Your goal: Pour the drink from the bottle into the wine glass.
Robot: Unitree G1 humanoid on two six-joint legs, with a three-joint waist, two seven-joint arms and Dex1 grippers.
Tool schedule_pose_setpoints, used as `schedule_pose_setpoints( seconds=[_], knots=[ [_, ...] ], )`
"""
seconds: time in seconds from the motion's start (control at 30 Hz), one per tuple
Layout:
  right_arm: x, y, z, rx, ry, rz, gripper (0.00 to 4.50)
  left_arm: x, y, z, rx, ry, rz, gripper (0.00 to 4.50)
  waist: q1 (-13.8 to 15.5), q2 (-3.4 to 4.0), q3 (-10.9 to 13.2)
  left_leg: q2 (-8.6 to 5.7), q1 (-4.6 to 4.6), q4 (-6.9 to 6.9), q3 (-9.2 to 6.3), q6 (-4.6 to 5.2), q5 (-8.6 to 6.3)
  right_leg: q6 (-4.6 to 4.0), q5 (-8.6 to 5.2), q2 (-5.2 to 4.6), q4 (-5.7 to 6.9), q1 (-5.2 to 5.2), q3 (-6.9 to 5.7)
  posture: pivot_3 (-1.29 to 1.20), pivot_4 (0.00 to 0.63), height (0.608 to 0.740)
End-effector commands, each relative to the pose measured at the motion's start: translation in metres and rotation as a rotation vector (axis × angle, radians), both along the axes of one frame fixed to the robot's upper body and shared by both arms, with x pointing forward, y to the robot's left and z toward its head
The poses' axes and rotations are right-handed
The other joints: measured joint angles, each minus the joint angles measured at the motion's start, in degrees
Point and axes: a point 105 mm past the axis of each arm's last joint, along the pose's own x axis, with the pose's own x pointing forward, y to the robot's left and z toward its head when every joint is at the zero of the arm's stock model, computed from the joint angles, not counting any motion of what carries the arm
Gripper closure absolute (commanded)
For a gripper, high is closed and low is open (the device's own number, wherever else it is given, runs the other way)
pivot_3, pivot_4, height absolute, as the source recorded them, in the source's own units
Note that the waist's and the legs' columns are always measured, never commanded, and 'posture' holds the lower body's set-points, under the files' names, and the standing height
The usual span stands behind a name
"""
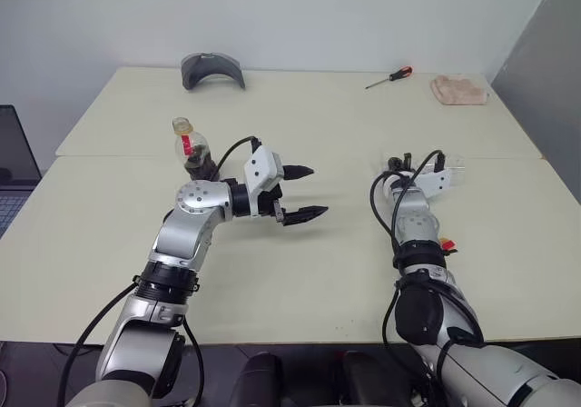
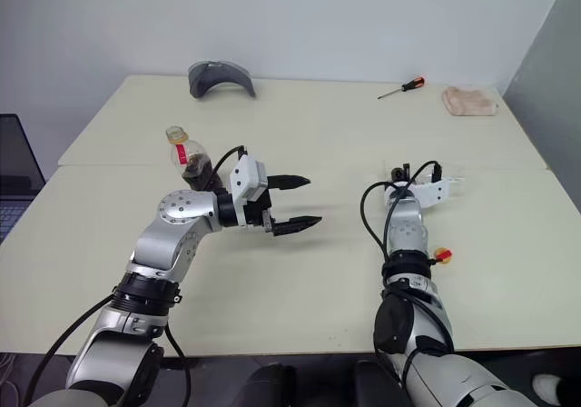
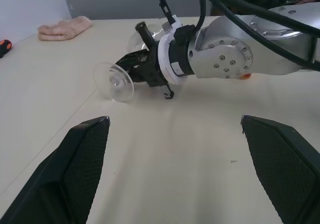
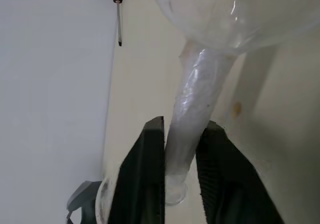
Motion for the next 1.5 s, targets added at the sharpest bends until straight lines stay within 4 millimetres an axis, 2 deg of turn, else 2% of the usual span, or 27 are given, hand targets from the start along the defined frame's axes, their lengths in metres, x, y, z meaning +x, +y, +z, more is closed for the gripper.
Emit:
schedule_pose_setpoints(
  seconds=[0.03, 0.17, 0.27, 0.37, 0.47, 0.6, 0.8, 0.93, 1.07, 1.3, 1.5],
  knots=[
    [-0.005, 0.019, 0.036, -0.043, -0.146, 0.117, 4.36, -0.002, 0.002, 0.010, -0.021, -0.033, 0.013, 0.00, 0.0, 0.05, 0.0, 0.01, 0.00, -0.02, 0.00, 0.00, 0.00, 0.00, 0.00, 0.00, 0.00, -0.01, 0.00, 0.00, 0.150, 0.740],
    [-0.029, 0.047, 0.054, -0.278, -0.242, 0.320, 4.36, 0.000, 0.012, 0.011, -0.046, -0.023, 0.071, 0.00, 0.0, 0.23, 0.1, 0.02, -0.10, -0.03, -0.02, 0.00, 0.00, -0.04, -0.03, -0.01, 0.00, -0.09, -0.02, 0.00, 0.150, 0.740],
    [-0.052, 0.063, 0.057, -0.668, -0.332, 0.444, 4.36, -0.002, 0.022, 0.009, -0.058, -0.014, 0.112, 0.00, 0.0, 0.26, 0.2, 0.02, -0.14, -0.03, -0.04, 0.01, -0.01, -0.05, -0.04, -0.01, -0.01, -0.11, -0.04, 0.00, 0.150, 0.740],
    [-0.077, 0.080, 0.050, -1.175, -0.496, 0.528, 4.36, -0.012, 0.037, 0.004, -0.060, 0.004, 0.127, 0.00, 0.0, 0.27, 0.2, -0.02, -0.15, 0.01, -0.04, 0.02, -0.01, -0.04, -0.04, -0.01, -0.01, -0.11, -0.03, 0.00, 0.150, 0.740],
    [-0.091, 0.092, 0.044, -1.341, -0.633, 0.555, 4.36, -0.023, 0.051, -0.002, -0.056, 0.057, 0.122, 0.00, -0.1, 0.26, 0.2, 0.02, -0.12, -0.02, -0.09, 0.02, -0.01, -0.03, -0.06, 0.09, -0.06, -0.11, -0.04, 0.00, 0.150, 0.740],
    [-0.094, 0.102, 0.040, -1.380, -0.729, 0.580, 4.36, -0.031, 0.060, -0.003, -0.057, 0.084, 0.133, 0.00, 0.1, 0.24, 0.2, 0.06, -0.12, 0.00, -0.23, 0.01, -0.01, -0.06, -0.07, 0.16, 0.01, -0.10, -0.15, 0.00, 0.150, 0.740],
    [-0.082, 0.125, 0.035, -1.324, -0.819, 0.586, 4.36, -0.041, 0.070, 0.005, -0.091, 0.093, 0.188, 0.00, 0.1, 0.23, 0.2, 0.04, -0.12, 0.03, -0.24, -0.01, 0.00, -0.06, -0.07, 0.13, -0.02, -0.05, -0.14, 0.00, 0.150, 0.740],
    [-0.076, 0.143, 0.023, -1.314, -0.833, 0.633, 4.36, -0.046, 0.076, 0.009, -0.103, 0.092, 0.242, 0.00, 0.1, 0.23, 0.2, 0.05, -0.11, 0.02, -0.26, -0.04, 0.02, -0.07, -0.06, 0.13, -0.01, -0.05, -0.14, 0.00, 0.150, 0.740],
    [-0.072, 0.148, 0.006, -1.337, -0.809, 0.677, 4.36, -0.048, 0.078, 0.012, -0.111, 0.086, 0.267, 0.00, 0.2, 0.24, 0.2, 0.05, -0.10, 0.02, -0.26, -0.09, 0.05, -0.08, -0.06, 0.12, 0.00, -0.04, -0.15, 0.00, 0.150, 0.740],
    [-0.069, 0.146, -0.013, -1.371, -0.777, 0.728, 4.36, -0.050, 0.080, 0.015, -0.112, 0.099, 0.278, 0.00, 0.2, 0.24, 0.2, 0.02, -0.06, 0.01, -0.25, -0.15, 0.09, -0.08, -0.06, 0.08, 0.02, -0.02, -0.16, 0.00, 0.150, 0.740],
    [-0.071, 0.143, -0.018, -1.390, -0.788, 0.759, 2.32, -0.050, 0.080, 0.018, -0.100, 0.087, 0.285, 0.00, 0.2, 0.23, 0.2, 0.02, -0.02, -0.01, -0.25, -0.21, 0.12, -0.08, -0.06, 0.08, 0.02, 0.01, -0.16, 0.00, 0.150, 0.740]
  ],
)
